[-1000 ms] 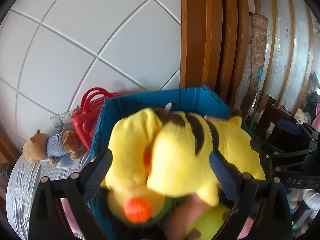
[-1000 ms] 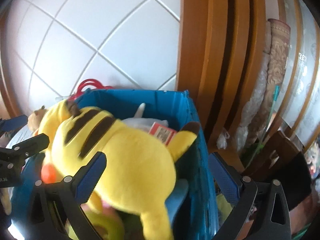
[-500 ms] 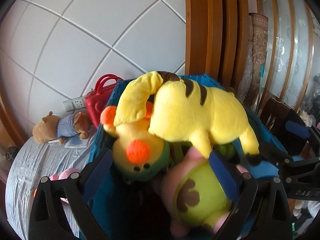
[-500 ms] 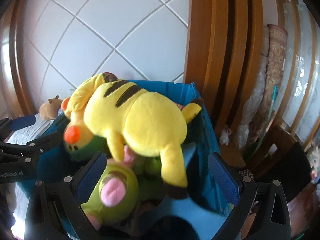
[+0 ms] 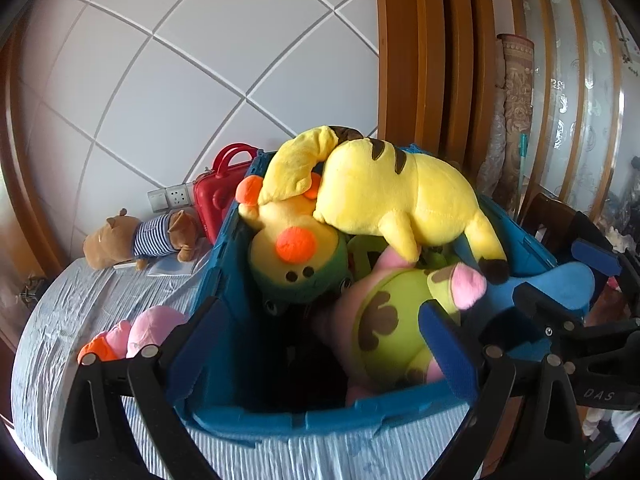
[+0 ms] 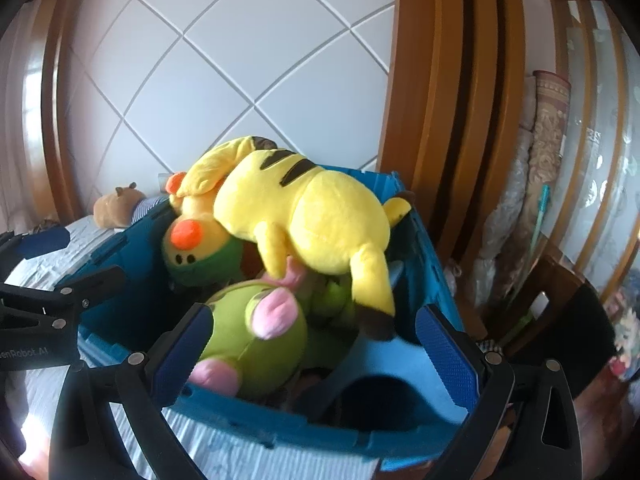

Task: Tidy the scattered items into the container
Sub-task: 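Open both grippers to release Pikachu onto the toys in the crate, then withdraw both tools from the crate toward the pink plush toys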

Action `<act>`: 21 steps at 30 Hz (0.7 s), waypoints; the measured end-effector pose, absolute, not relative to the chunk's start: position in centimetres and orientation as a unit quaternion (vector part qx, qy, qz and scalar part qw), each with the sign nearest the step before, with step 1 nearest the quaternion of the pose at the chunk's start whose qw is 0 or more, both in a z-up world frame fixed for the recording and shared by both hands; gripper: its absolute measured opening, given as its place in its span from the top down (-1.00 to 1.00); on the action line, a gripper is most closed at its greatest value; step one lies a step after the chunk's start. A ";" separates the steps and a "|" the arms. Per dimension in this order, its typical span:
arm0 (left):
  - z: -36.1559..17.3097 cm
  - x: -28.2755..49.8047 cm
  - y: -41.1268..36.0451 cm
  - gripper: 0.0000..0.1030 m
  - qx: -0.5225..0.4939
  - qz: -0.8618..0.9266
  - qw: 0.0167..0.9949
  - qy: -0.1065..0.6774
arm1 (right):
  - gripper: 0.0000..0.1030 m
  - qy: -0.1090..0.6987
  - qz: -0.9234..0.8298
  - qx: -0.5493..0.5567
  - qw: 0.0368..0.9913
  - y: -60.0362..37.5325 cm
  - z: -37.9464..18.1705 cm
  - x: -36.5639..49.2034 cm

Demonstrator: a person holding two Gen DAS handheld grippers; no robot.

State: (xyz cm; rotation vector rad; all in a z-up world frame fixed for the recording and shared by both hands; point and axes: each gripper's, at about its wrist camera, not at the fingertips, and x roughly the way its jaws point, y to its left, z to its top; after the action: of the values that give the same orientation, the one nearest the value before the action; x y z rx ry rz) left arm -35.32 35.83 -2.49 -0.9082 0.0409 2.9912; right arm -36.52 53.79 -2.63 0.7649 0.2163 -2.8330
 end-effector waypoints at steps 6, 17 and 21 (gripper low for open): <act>-2.9 -32.4 34.9 -0.92 -0.281 0.959 0.025 0.020 | -0.99 0.062 -0.968 0.233 0.073 53.0 -3.0 -32.8; -4.9 -26.6 30.5 -0.92 -0.292 0.955 0.059 -0.014 | -0.99 0.009 -0.975 0.211 0.069 50.7 -4.9 -25.7; -6.2 -24.7 29.3 -0.92 -0.308 0.950 0.053 -0.020 | -1.00 -0.013 -0.969 0.238 0.071 49.8 -6.4 -24.0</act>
State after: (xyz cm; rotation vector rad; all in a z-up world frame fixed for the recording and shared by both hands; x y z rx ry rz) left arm -24.75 29.34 -6.17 -0.9351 -0.0622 2.8863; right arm -24.00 49.80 -6.42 0.7154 -0.0389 -2.9132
